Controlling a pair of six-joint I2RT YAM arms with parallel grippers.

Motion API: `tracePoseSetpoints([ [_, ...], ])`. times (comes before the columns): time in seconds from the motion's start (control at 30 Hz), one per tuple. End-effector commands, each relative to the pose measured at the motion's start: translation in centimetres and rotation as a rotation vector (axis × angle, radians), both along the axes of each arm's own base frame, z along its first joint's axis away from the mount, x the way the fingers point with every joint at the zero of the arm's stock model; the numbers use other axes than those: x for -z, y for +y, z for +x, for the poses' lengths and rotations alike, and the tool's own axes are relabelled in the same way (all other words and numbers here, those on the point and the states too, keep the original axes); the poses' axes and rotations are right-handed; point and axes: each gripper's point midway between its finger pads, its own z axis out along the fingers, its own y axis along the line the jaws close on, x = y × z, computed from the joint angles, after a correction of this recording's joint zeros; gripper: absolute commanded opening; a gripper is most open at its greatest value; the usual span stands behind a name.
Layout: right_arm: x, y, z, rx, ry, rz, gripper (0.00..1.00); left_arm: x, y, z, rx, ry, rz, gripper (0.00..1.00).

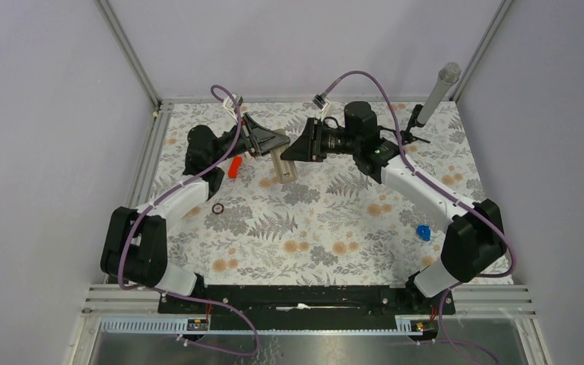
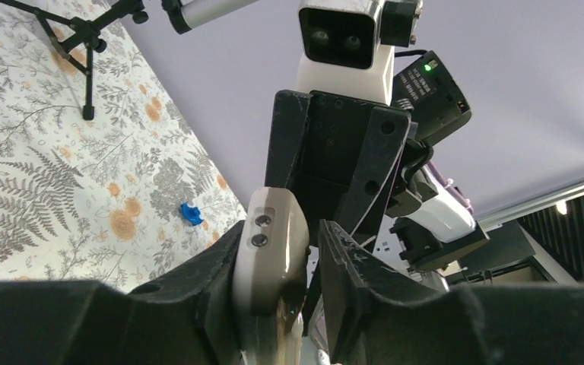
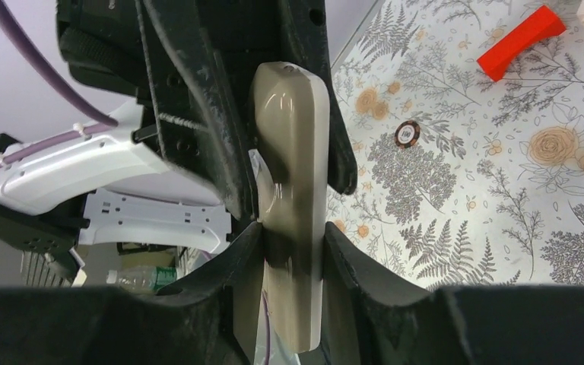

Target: Load the batteries into the remote control

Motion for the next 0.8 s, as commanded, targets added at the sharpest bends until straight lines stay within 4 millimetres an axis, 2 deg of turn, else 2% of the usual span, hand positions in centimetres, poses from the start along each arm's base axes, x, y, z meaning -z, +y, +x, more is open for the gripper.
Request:
tracePoseSetpoints([
  [0.0,0.4,0.5,0.7,0.031,-0.009,0.008,0.10,-2.9,0.0,-0.1,-0.052,-0.124,0.005,0.47],
  [0.13,1.6,-0.2,1.6,0.103,-0.002,-0.052,0.04,-0.4,1.0,1.6,-0.193,-0.082,0.169,0.90],
  [0.17,2.2,-0.5,1.9,0.127,0.004,-0.075,0.02,0.2,1.4,2.1,-0.231,-0.073,0.209,0.97],
  [0.27,4.8,-1.5,2.6,0.196,0.042,-0.173,0.01,2.5,3.2,3.3,-0.351,-0.013,0.329,0.99],
  [0.4,10.4,-3.9,3.2,0.298,0.112,-0.372,0.01,5.1,6.5,4.2,-0.490,0.060,0.436,0.99],
  [0.47,13.1,-5.0,3.5,0.331,0.134,-0.461,0.00,5.9,7.4,4.1,-0.519,0.071,0.465,0.99],
  [0.57,16.8,-5.7,3.2,0.327,0.192,-0.548,0.01,6.5,8.2,3.7,-0.534,0.078,0.511,0.99],
  [0.77,21.6,-5.3,2.9,0.307,0.308,-0.599,0.01,6.7,9.4,3.2,-0.569,0.081,0.588,0.98],
])
